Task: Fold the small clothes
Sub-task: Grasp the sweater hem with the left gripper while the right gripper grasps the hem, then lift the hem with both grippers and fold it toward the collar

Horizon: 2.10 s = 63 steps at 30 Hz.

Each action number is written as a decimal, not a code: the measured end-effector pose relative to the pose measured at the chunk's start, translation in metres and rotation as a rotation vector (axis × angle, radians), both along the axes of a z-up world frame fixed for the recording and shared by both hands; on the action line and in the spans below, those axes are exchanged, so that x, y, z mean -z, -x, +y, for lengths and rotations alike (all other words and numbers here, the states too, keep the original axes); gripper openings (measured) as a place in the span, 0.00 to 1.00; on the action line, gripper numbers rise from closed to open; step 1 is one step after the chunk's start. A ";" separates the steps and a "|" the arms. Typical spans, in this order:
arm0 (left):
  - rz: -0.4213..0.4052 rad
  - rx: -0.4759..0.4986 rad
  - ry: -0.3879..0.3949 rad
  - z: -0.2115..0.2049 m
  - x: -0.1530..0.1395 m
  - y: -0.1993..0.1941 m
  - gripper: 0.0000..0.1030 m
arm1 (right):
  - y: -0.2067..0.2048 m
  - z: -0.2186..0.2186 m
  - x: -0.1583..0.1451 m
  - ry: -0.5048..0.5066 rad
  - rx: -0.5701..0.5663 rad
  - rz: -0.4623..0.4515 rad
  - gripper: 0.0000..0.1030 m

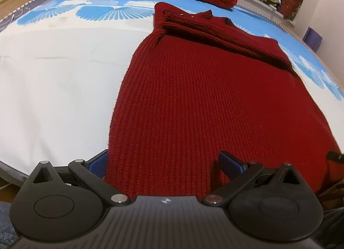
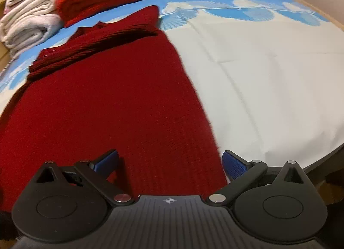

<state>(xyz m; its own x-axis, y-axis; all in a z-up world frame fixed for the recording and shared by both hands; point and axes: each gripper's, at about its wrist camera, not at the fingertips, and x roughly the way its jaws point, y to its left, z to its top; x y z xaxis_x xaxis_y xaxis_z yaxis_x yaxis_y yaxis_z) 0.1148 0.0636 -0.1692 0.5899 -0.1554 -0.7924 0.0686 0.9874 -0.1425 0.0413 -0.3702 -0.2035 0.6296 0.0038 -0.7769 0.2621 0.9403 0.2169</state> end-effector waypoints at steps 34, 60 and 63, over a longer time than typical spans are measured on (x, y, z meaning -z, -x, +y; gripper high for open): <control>0.027 0.008 0.124 0.035 -0.069 0.031 0.15 | 0.054 -0.024 -0.059 -0.199 0.083 -0.144 0.17; -0.035 0.065 0.267 0.024 -0.163 -0.091 0.14 | -0.059 -0.052 -0.166 -0.268 0.139 -0.217 0.15; 0.010 0.017 0.250 0.022 -0.146 -0.169 0.14 | -0.132 -0.067 -0.151 -0.272 0.193 -0.156 0.15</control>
